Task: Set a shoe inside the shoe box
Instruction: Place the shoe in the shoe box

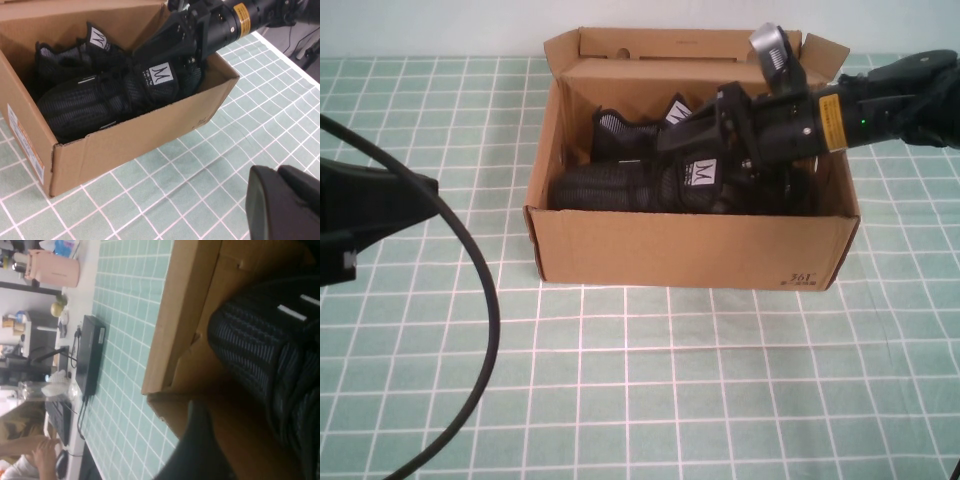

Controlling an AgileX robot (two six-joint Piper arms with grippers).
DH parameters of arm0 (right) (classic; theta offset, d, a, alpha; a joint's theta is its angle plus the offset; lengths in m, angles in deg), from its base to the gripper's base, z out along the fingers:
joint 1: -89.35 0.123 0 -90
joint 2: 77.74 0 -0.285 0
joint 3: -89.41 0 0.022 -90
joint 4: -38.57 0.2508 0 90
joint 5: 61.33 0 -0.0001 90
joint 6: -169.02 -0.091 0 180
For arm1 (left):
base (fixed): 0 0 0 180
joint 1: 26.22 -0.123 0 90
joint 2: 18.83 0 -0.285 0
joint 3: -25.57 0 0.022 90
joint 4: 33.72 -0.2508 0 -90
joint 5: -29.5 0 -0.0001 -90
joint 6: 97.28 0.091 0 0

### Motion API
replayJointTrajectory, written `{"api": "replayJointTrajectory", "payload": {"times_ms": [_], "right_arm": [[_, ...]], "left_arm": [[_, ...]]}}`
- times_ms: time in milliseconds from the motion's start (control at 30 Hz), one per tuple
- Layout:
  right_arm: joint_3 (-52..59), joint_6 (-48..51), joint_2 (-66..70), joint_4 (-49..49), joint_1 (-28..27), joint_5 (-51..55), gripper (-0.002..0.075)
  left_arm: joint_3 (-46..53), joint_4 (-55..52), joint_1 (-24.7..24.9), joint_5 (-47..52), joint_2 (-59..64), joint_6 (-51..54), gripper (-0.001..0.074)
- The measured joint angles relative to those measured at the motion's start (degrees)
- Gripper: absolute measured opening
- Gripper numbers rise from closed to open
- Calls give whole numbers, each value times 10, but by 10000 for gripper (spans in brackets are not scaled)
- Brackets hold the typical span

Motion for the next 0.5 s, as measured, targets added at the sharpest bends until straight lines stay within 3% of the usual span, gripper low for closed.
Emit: {"api": "replayJointTrajectory", "payload": {"times_ms": [500], "right_arm": [[0,-32,-19,-3,-69,-49,491]], "left_arm": [[0,0,0,3,0,-1,-4]]}}
